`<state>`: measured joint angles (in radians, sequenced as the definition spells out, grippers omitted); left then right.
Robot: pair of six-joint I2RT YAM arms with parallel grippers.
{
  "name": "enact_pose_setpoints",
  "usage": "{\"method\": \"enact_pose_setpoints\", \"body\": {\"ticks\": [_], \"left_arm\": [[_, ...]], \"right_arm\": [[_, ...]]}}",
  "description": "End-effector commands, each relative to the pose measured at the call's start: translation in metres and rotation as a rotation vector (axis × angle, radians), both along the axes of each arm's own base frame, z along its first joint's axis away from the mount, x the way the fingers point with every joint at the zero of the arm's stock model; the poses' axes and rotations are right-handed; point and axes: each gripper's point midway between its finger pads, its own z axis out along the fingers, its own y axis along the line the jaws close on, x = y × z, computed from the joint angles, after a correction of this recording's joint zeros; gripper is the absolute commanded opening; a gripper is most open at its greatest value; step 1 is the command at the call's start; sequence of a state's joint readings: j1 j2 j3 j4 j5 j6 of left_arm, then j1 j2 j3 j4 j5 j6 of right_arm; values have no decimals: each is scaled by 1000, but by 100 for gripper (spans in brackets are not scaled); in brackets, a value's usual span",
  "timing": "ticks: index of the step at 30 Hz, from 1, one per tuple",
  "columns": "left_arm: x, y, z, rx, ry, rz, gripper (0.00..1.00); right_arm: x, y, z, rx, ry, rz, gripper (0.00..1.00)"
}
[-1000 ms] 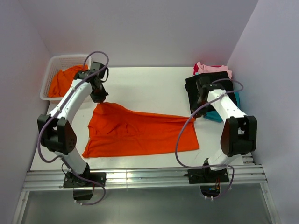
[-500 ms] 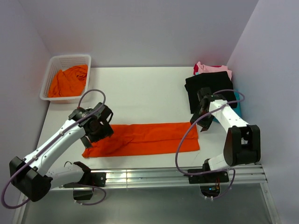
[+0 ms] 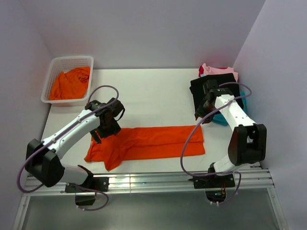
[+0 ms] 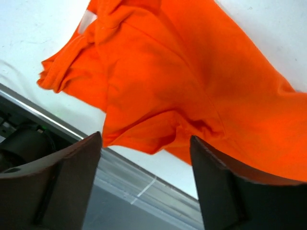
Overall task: Fold and stack the t-shirts
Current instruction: Fold the other side of the tshirt into a rectangle, then rotate the tshirt 90 degrees
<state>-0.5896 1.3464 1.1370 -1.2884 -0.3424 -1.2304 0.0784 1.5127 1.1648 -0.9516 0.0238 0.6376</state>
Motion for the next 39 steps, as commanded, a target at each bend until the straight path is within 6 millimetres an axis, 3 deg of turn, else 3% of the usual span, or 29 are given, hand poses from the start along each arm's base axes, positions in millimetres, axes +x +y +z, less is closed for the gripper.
{"method": "enact_pose_setpoints", "body": {"ticks": [1,3,6,11,18,21,26,28,31,33,34,35,37,38,39], "left_arm": [[19,-5,-6,26,-15,-27,77],[23,-5,-20,32,17,-31,73],[27,1,-35,38,48,-10,59],[21,19,-68,43,139,22,50],[13,35,-93,92,224,30,46],[8,38,-104,114,275,20,42],[16,46,-114,172,308,7,0],[25,48,-116,184,304,4,0],[49,52,-116,212,283,-10,0],[76,52,-115,232,266,-26,0],[85,56,-123,249,290,-26,0],[116,50,-113,242,237,-40,0],[144,49,-112,264,236,-62,0],[180,40,-115,265,211,-84,0],[197,36,-117,269,207,-99,0]], "right_arm": [[10,9,4,19,-11,13,44],[11,13,-1,21,-2,26,40],[10,19,-14,18,23,47,28],[-2,32,-36,34,90,94,26],[-19,39,-65,17,167,147,27],[-27,41,-79,4,215,176,19],[-41,47,-100,4,301,234,0],[-48,48,-105,13,327,254,0],[-62,52,-109,21,366,280,0],[-76,61,-111,43,398,303,0],[-81,65,-111,53,411,312,0],[-86,69,-112,63,421,324,0],[-103,86,-114,83,456,381,0],[-111,93,-116,90,472,406,0],[-124,108,-116,85,487,462,0]]}}
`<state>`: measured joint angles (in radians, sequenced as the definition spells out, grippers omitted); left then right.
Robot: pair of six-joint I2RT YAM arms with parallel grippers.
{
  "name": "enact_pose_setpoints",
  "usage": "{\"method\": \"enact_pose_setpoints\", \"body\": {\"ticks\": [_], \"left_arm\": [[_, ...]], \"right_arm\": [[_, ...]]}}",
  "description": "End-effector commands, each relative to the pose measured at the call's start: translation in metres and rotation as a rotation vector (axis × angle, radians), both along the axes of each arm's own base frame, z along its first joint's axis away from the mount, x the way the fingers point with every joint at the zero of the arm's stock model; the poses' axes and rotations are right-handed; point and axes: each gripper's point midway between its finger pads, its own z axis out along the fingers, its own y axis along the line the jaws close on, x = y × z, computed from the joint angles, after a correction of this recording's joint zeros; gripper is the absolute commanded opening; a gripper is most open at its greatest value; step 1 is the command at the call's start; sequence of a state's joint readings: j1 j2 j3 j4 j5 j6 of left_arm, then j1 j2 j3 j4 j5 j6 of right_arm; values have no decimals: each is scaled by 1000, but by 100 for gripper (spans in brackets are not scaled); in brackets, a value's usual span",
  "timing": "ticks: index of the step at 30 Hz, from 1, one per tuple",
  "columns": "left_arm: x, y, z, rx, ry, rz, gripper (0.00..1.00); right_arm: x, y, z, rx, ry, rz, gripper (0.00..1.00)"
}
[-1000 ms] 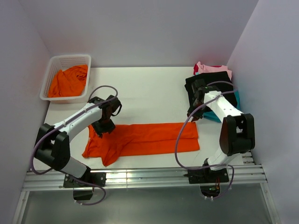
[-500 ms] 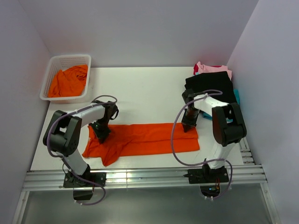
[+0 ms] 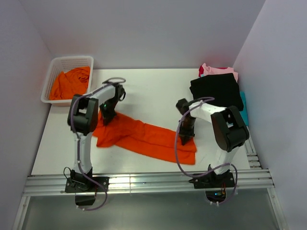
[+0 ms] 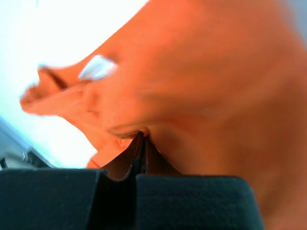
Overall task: Fold and stack the t-shirts
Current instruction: Rotate the tshirt 90 degrees
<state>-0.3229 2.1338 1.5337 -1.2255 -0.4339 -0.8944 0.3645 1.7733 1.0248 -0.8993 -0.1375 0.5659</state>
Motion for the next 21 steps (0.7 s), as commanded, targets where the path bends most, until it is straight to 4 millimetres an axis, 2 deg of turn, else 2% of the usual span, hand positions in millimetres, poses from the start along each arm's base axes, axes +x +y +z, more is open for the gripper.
{"method": "enact_pose_setpoints", "body": {"ticks": [1,2,3,4,5,6,7,8,9,10,11,12,13,14,15,16,17,18,19,21], "left_arm": [[92,-18,-10,-17,-135,-81,0],[132,-32,-14,-45,-181,-109,0],[147,-41,-15,-68,-189,-121,0],[165,-53,-16,-112,-219,-146,0],[192,-90,-17,-315,-314,-160,0],[201,-107,-12,-414,-353,-183,0],[208,-123,0,-492,-398,-212,0],[225,-153,19,-620,-484,-287,0],[229,-170,33,-671,-520,-340,0],[229,-202,52,-751,-558,-429,1],[229,-221,87,-799,-621,-532,9],[234,-237,113,-817,-700,-590,33],[225,-260,154,-856,-770,-655,49],[221,-269,177,-882,-818,-670,64],[224,-276,206,-912,-897,-685,84],[216,-277,246,-943,-970,-696,94],[214,-276,270,-965,-1023,-683,99],[213,-272,290,-959,-1072,-671,99],[206,-266,324,-957,-1137,-673,100],[206,-246,345,-873,-1199,-631,99]], "right_arm": [[-51,33,-25,13,112,134,0],[-57,49,-22,45,115,170,0],[-66,63,-22,60,123,204,0],[-82,89,-21,91,112,316,0],[-87,117,-14,169,104,375,0],[-96,134,-15,200,103,461,0],[-116,153,-12,212,97,589,0],[-110,174,-4,233,32,684,0],[-113,183,-1,225,5,741,0],[-122,190,3,222,-18,804,0],[-120,199,11,233,-56,832,12],[-115,200,18,230,-105,849,22],[-113,204,24,247,-137,860,40],[-108,206,30,253,-169,865,48],[-102,208,41,259,-223,874,54],[-98,210,48,267,-253,876,59],[-92,216,57,277,-294,884,59],[-86,218,68,282,-337,881,60],[-76,217,75,253,-390,874,60],[-60,224,100,257,-488,856,60]]}}
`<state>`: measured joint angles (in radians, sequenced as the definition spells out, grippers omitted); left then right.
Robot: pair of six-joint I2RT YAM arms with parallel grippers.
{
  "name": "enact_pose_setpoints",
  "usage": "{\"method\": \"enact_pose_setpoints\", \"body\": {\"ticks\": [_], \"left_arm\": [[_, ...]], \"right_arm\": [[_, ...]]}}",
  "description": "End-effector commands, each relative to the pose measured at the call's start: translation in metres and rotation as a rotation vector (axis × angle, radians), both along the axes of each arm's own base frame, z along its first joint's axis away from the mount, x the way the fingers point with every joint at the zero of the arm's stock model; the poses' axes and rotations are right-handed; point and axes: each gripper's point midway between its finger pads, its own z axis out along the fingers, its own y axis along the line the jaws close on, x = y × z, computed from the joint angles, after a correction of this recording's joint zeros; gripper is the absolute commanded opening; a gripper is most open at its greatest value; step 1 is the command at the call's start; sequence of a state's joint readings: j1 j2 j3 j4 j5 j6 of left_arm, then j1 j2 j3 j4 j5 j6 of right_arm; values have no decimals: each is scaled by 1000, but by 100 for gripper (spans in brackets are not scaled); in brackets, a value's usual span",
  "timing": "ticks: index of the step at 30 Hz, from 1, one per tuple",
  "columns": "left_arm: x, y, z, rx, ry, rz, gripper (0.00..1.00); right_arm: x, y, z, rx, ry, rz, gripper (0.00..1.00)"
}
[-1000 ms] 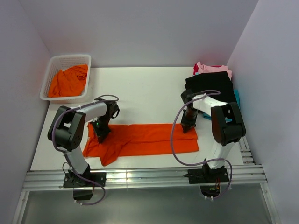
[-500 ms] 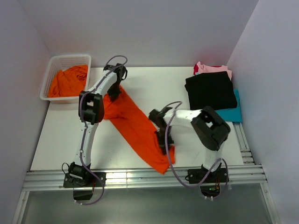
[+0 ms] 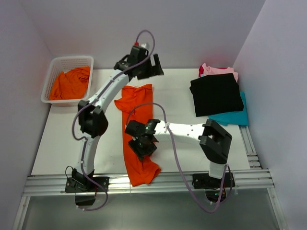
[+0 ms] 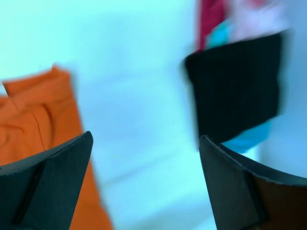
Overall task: Fold and stack the t-shirts
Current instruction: Rotate the tshirt 90 degrees
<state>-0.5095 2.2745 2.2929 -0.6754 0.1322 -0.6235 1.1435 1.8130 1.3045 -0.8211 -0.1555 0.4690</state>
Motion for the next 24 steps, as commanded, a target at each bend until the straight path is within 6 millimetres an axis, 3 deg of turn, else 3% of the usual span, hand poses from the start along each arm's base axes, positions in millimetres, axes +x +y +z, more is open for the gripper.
{"method": "enact_pose_setpoints", "body": {"ticks": [1,3,5,7,9,12,15,18,24], "left_arm": [[-4,48,167,-120,-322,127,99],[-14,65,162,-74,-302,168,99],[-27,94,143,-2,-236,248,100],[-38,124,120,67,-170,346,100],[-54,149,89,154,-63,398,97],[-82,186,17,317,148,474,89],[-100,212,-33,421,274,514,86],[-100,216,-66,400,334,498,85],[-90,220,-90,377,372,493,82]], "right_arm": [[49,17,60,120,-252,-42,60],[67,22,77,166,-281,-74,60],[83,29,89,201,-288,-101,59],[107,23,80,155,-275,-150,57],[129,24,73,116,-274,-184,54],[158,11,75,84,-260,-254,50],[167,5,89,117,-271,-293,50],[165,-8,100,134,-281,-324,51],[155,-37,106,140,-301,-406,55]]}}
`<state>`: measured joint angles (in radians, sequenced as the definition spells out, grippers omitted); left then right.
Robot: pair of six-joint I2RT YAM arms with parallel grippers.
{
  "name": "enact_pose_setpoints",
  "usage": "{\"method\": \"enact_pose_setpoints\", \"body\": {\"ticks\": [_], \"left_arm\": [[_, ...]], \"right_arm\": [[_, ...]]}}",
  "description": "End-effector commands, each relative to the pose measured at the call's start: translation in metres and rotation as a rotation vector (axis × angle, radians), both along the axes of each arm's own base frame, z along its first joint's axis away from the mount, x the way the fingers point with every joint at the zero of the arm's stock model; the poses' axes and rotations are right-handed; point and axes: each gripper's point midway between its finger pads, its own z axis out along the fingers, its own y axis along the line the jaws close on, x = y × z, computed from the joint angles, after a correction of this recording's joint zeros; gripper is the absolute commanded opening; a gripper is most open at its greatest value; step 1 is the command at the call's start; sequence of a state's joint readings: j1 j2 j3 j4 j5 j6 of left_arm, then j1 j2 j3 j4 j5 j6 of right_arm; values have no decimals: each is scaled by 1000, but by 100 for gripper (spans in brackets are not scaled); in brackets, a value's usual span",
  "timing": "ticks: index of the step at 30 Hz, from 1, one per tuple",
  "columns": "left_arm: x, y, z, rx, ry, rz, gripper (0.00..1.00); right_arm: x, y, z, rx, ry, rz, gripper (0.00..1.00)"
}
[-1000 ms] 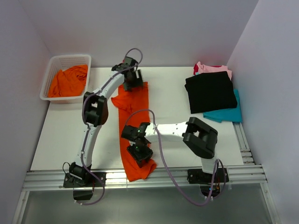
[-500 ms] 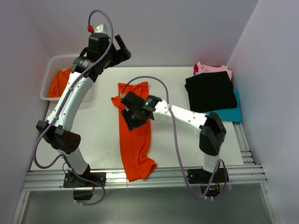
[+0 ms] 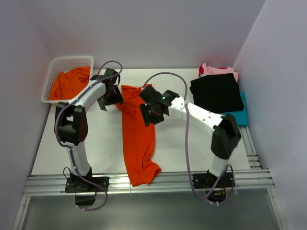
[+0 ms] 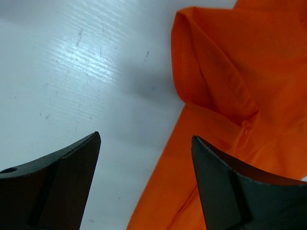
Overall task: Fold and stack the t-shirts
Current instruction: Rotate the tshirt 90 degrees
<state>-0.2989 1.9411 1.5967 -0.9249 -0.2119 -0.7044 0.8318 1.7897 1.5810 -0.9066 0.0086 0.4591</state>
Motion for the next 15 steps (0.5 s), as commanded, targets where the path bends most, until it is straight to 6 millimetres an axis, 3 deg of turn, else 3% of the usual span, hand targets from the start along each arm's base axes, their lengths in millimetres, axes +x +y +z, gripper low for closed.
{"method": "enact_pose_setpoints", "body": {"ticks": [1,3,8,11,12,14,15], "left_arm": [[23,-8,30,-57,-106,9,79],[23,-17,38,-105,-118,-10,77],[-5,-26,50,-169,-94,-6,73],[-34,-46,51,-228,-56,-47,73],[-47,-51,48,-237,-31,-68,73],[-80,-73,40,-253,54,-151,74],[-98,-78,33,-243,100,-190,74]], "right_arm": [[-5,-18,17,34,-41,-62,56],[-5,-24,13,26,-48,-73,56],[13,-22,2,-19,-64,-85,56],[32,-16,7,-30,-44,-96,55],[37,-20,17,-37,-40,-106,55],[35,-26,21,-55,-33,-95,55],[25,-33,16,-76,-4,-83,56]]}}
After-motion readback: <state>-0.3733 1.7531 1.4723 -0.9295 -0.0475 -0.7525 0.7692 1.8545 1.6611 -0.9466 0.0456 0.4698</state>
